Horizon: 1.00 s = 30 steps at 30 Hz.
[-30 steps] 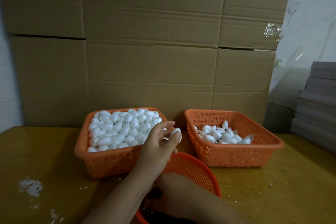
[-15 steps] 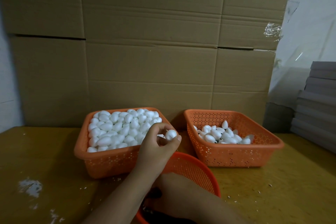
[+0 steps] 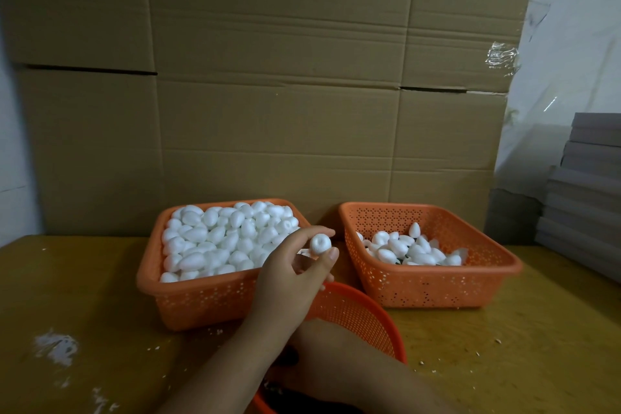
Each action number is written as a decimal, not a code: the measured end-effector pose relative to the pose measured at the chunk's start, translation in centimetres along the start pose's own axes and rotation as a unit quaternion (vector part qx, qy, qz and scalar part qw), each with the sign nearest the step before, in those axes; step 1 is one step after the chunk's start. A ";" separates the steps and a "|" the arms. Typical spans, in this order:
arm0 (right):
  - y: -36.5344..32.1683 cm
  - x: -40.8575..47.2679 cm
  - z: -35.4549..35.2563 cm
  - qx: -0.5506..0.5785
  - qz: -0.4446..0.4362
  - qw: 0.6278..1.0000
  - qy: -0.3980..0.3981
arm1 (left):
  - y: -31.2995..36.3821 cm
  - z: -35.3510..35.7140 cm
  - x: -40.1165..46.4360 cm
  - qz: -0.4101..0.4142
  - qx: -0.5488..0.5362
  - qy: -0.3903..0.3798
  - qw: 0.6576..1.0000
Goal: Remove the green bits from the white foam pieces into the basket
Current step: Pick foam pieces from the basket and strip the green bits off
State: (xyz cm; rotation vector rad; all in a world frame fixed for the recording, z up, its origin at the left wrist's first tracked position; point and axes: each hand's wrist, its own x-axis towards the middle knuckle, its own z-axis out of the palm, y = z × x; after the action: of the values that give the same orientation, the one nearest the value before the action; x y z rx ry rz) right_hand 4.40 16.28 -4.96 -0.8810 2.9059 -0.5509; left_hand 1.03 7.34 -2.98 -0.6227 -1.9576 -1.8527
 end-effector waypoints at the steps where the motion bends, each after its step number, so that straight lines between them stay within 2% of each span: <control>1: 0.0 0.0 -0.1 -0.001 -0.008 1.000 0.009 | 0.0 0.0 0.0 0.006 0.011 0.004 1.000; 17: 0.7 0.4 0.4 0.000 -0.026 0.999 0.028 | -0.1 -0.1 -0.2 0.009 0.050 0.029 0.998; 22: 1.5 1.2 0.9 -0.007 0.012 1.000 -0.018 | -0.1 0.0 -0.3 0.007 0.043 0.011 0.999; 25: 1.6 1.8 0.9 -0.019 0.033 0.996 -0.085 | 0.1 0.0 -0.3 -0.007 0.034 0.008 0.999; 27: 1.5 1.6 0.9 -0.022 0.035 0.997 -0.068 | 0.2 0.0 -0.3 -0.013 0.033 0.008 0.999; 30: 1.0 0.6 0.8 -0.018 0.005 1.000 0.009 | 0.3 0.1 -0.3 -0.004 0.023 0.006 1.000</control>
State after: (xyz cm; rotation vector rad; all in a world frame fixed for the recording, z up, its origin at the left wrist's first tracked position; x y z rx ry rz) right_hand 3.46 16.43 -6.04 -0.8694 2.9432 -0.5087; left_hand 1.43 7.41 -2.85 -0.5877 -1.9919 -1.8064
